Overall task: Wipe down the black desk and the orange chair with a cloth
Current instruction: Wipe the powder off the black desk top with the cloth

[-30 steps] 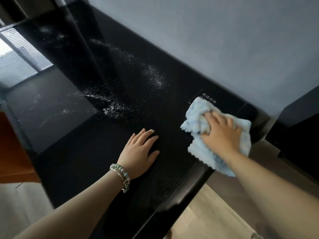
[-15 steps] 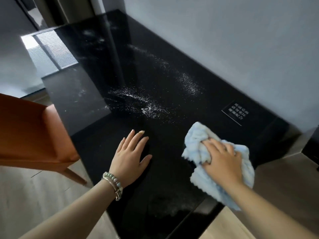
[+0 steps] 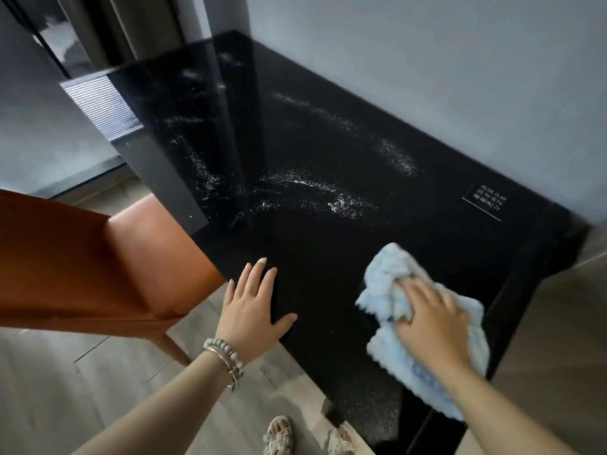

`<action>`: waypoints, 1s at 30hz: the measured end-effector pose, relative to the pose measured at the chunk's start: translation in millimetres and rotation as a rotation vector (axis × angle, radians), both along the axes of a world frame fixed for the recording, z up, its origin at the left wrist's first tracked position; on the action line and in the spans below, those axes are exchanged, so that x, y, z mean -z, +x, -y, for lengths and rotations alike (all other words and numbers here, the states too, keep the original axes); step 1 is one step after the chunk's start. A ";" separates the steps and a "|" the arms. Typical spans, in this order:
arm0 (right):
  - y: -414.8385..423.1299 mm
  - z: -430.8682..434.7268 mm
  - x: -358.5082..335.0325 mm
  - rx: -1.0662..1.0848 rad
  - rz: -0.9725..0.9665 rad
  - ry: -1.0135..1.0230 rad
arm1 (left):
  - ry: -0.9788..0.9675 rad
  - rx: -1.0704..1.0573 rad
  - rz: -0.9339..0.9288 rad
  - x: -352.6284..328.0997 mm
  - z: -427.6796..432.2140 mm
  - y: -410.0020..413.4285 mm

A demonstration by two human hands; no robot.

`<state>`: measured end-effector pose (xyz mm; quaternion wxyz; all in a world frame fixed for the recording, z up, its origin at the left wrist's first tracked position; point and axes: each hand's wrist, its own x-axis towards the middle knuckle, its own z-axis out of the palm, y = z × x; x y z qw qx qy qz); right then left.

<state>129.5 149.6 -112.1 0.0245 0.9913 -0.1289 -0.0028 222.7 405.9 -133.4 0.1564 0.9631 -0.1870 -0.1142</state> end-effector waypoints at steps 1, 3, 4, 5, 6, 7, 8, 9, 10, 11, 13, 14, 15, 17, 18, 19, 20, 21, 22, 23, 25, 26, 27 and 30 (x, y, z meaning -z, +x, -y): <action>9.3 11.0 -3.9 0.142 0.060 0.090 | -0.016 -0.002 -0.008 0.1 -4.0 0.1; 23.4 17.6 -4.0 0.304 0.113 0.194 | -0.086 -0.031 -0.043 -0.1 -9.7 0.2; 28.0 7.7 -4.0 0.261 0.131 0.346 | -0.146 -0.075 -0.054 -1.2 -11.1 0.9; 31.8 -11.9 -8.5 0.016 0.200 0.529 | -0.206 -0.129 -0.050 -3.0 -12.2 1.8; 29.7 -46.0 -16.4 -0.086 0.323 0.735 | -0.246 -0.173 -0.037 -5.3 -13.2 3.5; 28.5 -71.7 -17.4 -0.146 0.408 0.864 | -0.264 -0.203 -0.025 -7.8 -14.1 5.6; 23.2 -92.5 -11.8 -0.207 0.378 0.888 | -0.264 -0.221 -0.018 -9.4 -14.9 7.6; 18.9 -113.4 -7.1 -0.297 0.334 0.817 | -0.253 -0.229 -0.014 -10.4 -15.9 9.0; 15.0 -125.1 9.5 -0.380 0.274 0.601 | -0.243 -0.226 -0.013 -11.6 -16.6 9.8; 12.8 -127.4 11.7 -0.317 0.245 0.341 | -0.237 -0.213 -0.012 -12.9 -16.9 10.3; 17.8 -102.0 13.5 -0.250 0.170 0.187 | -0.212 -0.162 0.008 -14.2 -17.1 12.5; 22.1 -78.8 16.2 -0.168 0.149 0.208 | -0.170 -0.135 0.026 -13.6 -16.9 14.5; 28.1 -55.8 14.0 -0.039 0.110 0.208 | -0.111 -0.112 0.038 -12.6 -16.9 15.9; 34.4 -22.1 8.4 0.210 0.088 0.221 | -0.002 -0.091 0.022 -10.5 -17.8 17.6; 36.1 -17.4 9.0 0.271 0.108 0.248 | 0.042 -0.085 0.003 -9.1 -18.6 18.5; 37.1 -21.3 8.2 0.297 0.123 0.266 | 0.082 -0.077 -0.012 -7.3 -19.9 18.8; 36.7 -32.0 6.7 0.293 0.128 0.275 | 0.116 -0.064 -0.017 -5.2 -21.6 18.9; 35.7 -46.8 7.6 0.245 0.125 0.262 | 0.140 -0.049 -0.013 -3.8 -23.4 19.4; 34.4 -65.5 9.1 0.165 0.127 0.241 | 0.150 -0.034 -0.006 -3.0 -25.7 20.4; 31.7 -86.7 10.2 0.060 0.147 0.234 | 0.148 -0.021 0.002 -3.3 -28.1 21.0; 25.9 -120.2 11.5 -0.164 0.174 0.265 | 0.116 0.008 0.042 -5.5 -33.3 23.3; 24.7 -126.7 12.7 -0.283 0.170 0.256 | 0.092 0.018 0.062 -7.2 -35.8 23.8; 25.6 -123.4 13.1 -0.369 0.141 0.219 | 0.068 0.026 0.078 -9.3 -38.1 24.6; 35.6 -81.8 12.6 -0.158 0.118 0.161 | 0.043 0.080 0.113 -15.5 -44.3 30.7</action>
